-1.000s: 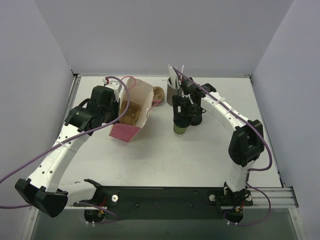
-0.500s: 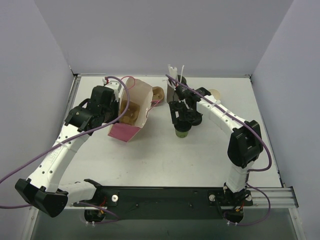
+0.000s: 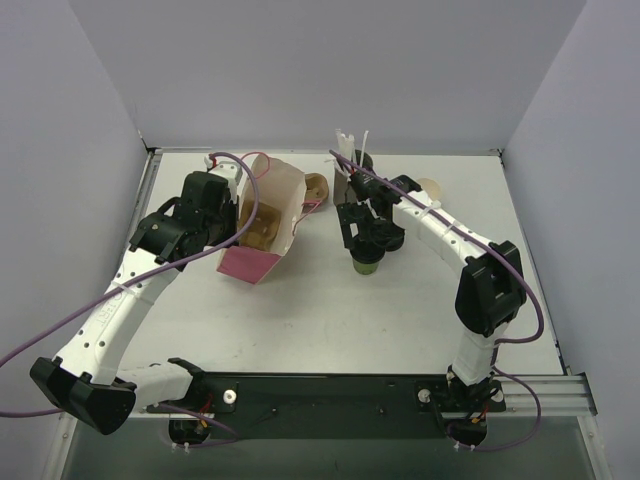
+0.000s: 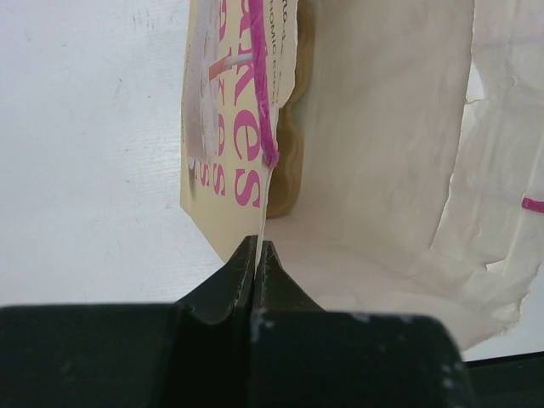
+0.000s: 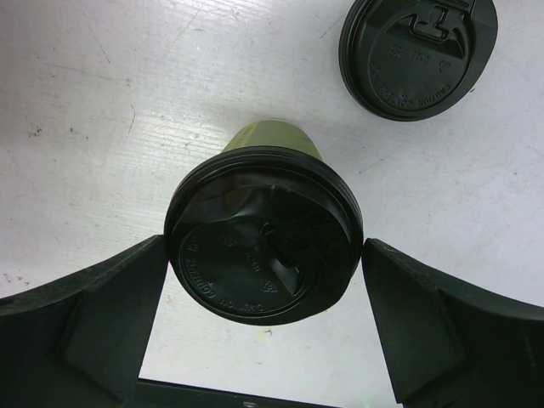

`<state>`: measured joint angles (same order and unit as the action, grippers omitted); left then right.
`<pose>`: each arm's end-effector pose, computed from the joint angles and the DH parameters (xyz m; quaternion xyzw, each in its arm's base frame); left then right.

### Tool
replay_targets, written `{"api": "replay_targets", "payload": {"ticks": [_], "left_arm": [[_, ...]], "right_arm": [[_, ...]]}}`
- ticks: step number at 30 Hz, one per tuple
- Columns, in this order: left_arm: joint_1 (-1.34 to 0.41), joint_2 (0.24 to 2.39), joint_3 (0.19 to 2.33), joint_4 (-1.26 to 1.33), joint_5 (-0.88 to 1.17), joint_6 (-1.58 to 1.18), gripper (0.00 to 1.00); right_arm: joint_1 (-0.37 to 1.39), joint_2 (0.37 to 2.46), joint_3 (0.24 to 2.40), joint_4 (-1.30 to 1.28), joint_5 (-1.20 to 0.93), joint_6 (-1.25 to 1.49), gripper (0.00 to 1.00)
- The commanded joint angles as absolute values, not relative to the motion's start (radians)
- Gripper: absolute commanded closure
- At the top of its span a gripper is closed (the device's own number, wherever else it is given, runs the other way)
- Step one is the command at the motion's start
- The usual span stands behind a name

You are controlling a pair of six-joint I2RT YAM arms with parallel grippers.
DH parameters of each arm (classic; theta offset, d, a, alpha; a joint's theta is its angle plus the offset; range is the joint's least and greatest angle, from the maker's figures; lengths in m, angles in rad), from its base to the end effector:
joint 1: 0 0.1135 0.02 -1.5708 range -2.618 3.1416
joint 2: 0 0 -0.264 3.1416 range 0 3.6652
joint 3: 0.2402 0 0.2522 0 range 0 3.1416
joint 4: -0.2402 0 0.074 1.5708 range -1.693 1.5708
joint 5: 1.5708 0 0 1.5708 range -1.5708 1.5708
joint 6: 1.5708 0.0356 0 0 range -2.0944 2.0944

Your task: Pack the takeout coffee

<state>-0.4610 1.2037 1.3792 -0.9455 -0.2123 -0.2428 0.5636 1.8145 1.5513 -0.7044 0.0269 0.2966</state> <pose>0.2130 -0.0974 0.3860 0.0587 0.9148 -0.0420 0.3975 0.3370 0.2118 0.2737 -0.1231 0.9468 0.1122 0.2753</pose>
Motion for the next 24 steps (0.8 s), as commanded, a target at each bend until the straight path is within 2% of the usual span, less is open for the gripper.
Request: {"api": "replay_targets", "payload": {"ticks": [1, 8, 24], "left_arm": [[-0.453, 1.193, 1.424, -0.894, -0.222, -0.250, 1.00], [-0.453, 1.190, 1.420, -0.894, -0.222, -0.252, 1.00], [-0.453, 1.187, 1.417, -0.894, -0.221, -0.255, 1.00]], "right_arm": [[0.569, 1.758, 1.545, -0.742, 0.066, 0.285, 0.07], [0.569, 1.750, 1.549, -0.742, 0.080, 0.284, 0.06], [0.578, 1.759, 1.531, -0.742, 0.052, 0.314, 0.16]]}}
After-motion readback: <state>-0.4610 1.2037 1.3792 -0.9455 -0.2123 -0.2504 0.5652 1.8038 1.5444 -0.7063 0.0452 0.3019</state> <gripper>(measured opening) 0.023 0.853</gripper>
